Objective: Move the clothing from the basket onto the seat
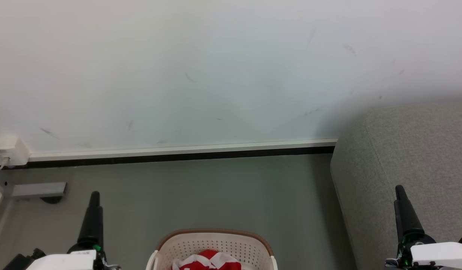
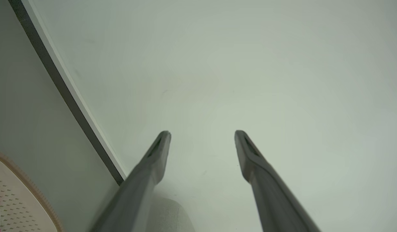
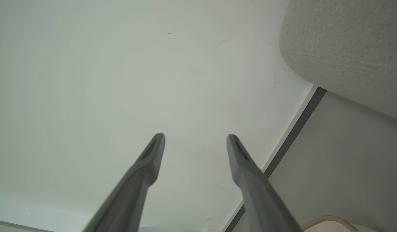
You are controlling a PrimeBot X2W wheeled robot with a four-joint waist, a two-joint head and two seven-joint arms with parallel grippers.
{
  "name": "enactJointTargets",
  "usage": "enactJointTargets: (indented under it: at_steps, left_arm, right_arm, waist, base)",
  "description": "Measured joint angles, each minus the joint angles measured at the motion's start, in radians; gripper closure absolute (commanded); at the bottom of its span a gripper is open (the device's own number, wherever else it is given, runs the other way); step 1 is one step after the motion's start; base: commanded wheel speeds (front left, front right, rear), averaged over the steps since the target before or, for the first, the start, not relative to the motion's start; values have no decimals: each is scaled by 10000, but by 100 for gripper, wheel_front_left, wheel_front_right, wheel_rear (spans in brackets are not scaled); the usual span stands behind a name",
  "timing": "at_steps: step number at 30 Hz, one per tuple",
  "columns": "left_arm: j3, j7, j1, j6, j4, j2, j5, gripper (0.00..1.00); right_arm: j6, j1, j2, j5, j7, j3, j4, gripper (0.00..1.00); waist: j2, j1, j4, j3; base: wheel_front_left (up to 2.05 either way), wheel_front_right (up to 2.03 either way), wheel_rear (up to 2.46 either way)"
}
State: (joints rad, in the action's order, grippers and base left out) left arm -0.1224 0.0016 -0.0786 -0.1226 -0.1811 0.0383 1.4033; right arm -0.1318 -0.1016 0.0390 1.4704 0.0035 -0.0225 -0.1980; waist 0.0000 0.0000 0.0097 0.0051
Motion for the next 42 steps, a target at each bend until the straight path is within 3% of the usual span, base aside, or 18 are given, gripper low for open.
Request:
enactJointTargets:
  at_steps: [14,24,42]
  left_arm:
    - [50,-495,231,111,518,10,-3524,0]
    - [268,-840,384,598,554,15,-5827,0]
    - [347,-1365,439,974,533,35,-8067,0]
  right_arm:
    - [0,-160,305,-3035,-516,-679,21,0]
    - [0,-266,462,-5434,-859,-982,-389,0]
    - [0,-430,510,-7653,-1377,-1588,-550,0]
  waist:
    - [0,0,-53,22]
    - [0,0,-81,38]
    - [0,0,-52,28]
  base:
    - [0,0,0]
    - [0,0,0]
    - [0,0,0]
